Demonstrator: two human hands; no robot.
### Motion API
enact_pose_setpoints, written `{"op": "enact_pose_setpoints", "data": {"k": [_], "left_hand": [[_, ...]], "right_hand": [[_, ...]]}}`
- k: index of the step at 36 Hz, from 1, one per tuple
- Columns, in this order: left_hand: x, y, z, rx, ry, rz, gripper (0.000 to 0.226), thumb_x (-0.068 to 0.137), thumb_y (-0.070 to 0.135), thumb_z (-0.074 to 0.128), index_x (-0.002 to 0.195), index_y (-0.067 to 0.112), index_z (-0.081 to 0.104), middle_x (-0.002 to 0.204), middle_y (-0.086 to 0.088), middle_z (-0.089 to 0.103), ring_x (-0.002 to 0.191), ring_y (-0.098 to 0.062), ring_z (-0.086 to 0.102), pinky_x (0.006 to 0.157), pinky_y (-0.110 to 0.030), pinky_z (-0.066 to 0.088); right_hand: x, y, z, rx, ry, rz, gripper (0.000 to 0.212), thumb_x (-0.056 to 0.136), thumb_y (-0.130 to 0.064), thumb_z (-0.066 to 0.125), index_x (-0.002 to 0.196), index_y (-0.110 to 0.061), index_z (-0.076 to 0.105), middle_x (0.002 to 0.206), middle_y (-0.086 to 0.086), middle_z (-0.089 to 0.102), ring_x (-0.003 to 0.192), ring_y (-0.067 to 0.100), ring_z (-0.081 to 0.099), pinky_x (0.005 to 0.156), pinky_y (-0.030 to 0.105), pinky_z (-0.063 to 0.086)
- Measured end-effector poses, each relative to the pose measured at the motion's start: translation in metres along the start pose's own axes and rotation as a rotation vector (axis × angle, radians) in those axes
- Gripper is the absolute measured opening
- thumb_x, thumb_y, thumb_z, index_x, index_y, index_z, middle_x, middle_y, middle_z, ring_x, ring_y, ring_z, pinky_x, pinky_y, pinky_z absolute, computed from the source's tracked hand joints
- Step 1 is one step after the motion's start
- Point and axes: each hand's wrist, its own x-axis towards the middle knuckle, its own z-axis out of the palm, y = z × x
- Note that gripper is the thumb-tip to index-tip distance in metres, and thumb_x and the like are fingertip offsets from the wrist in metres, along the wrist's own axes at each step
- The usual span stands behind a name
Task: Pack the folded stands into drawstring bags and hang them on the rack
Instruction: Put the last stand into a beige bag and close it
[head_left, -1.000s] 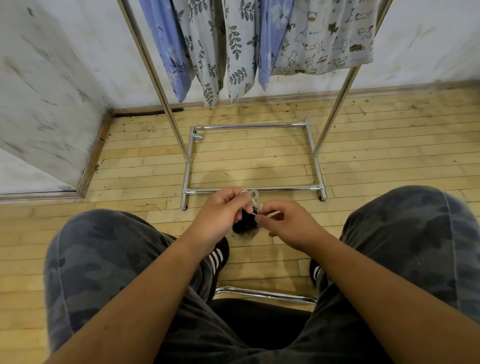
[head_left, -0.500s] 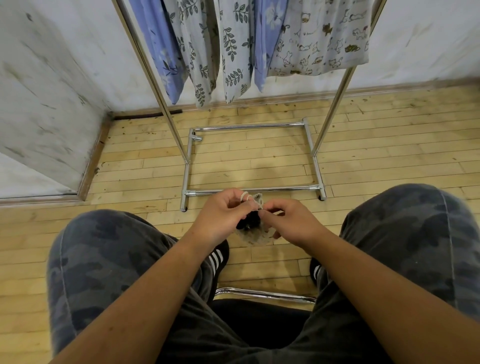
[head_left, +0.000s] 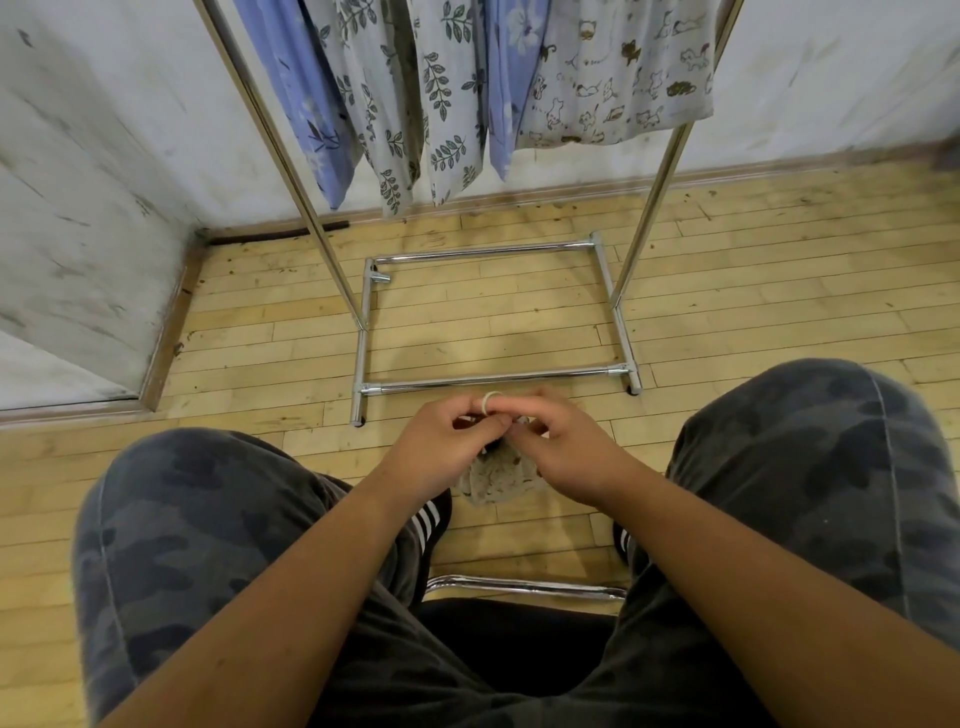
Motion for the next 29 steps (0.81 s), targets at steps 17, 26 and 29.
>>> {"op": "enact_pose_setpoints", "data": {"k": [17, 26, 29], "left_hand": [[-0.010, 0.018, -0.003, -0.137, -0.065, -0.025, 0.020, 0.102, 0.028, 0.061, 0.091, 0.015, 0.071, 0.087, 0.001, 0.074, 0.069, -0.014, 0.057, 0.061, -0.029, 0.042], [-0.015, 0.027, 0.000, -0.127, -0.115, 0.022, 0.025, 0.103, 0.027, 0.060, 0.080, 0.018, 0.068, 0.077, 0.000, 0.069, 0.065, -0.014, 0.053, 0.058, -0.026, 0.039], [-0.017, 0.028, 0.001, -0.113, -0.114, 0.036, 0.026, 0.102, 0.025, 0.060, 0.079, 0.016, 0.067, 0.070, 0.004, 0.064, 0.062, -0.011, 0.050, 0.060, -0.024, 0.039]], "right_hand": [[0.008, 0.015, -0.001, -0.040, 0.093, 0.097, 0.050, 0.089, -0.041, 0.075, 0.136, -0.034, 0.061, 0.131, -0.007, 0.060, 0.116, 0.010, 0.062, 0.090, 0.028, 0.054], [0.007, 0.013, 0.000, -0.012, 0.125, 0.028, 0.025, 0.103, -0.025, 0.059, 0.121, -0.033, 0.074, 0.113, -0.018, 0.074, 0.106, 0.000, 0.066, 0.093, 0.030, 0.055], [0.005, 0.015, 0.001, 0.000, 0.074, 0.047, 0.021, 0.098, -0.027, 0.063, 0.112, -0.036, 0.076, 0.109, -0.014, 0.075, 0.107, 0.007, 0.067, 0.094, 0.037, 0.056]]}}
